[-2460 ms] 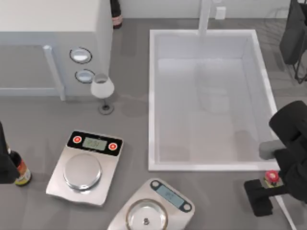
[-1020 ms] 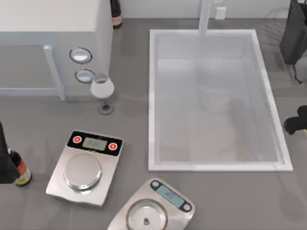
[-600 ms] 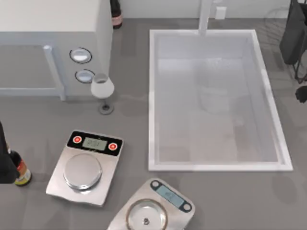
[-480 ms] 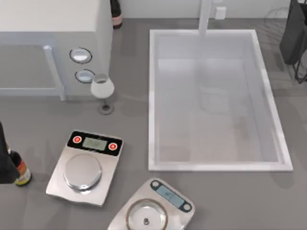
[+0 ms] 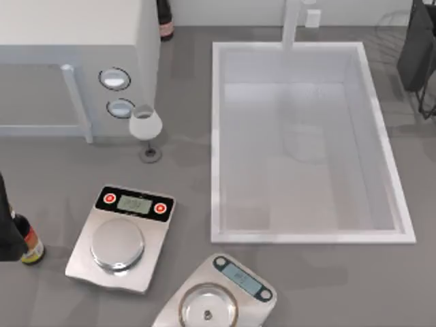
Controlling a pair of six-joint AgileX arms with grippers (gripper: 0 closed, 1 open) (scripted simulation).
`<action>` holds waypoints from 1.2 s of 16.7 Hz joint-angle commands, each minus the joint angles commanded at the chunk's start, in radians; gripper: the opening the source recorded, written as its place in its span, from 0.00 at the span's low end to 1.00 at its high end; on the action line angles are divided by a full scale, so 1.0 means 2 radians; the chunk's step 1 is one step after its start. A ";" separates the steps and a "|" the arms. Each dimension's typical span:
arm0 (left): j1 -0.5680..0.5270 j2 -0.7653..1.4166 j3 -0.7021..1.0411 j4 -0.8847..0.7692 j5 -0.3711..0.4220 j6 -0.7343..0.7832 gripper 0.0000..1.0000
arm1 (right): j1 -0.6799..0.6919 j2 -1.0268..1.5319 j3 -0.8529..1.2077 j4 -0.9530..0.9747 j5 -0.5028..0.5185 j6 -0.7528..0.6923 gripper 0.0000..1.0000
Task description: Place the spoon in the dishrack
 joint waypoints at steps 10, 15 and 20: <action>0.000 0.000 0.000 0.000 0.000 0.000 1.00 | -0.162 -0.077 -0.036 0.198 -0.098 -0.035 0.00; 0.000 0.000 0.000 0.000 0.000 0.000 1.00 | -0.154 -0.057 -0.035 0.215 -0.091 -0.034 0.00; 0.000 0.000 0.000 0.000 0.000 0.000 1.00 | -0.116 0.061 -0.048 0.344 -0.050 -0.034 0.00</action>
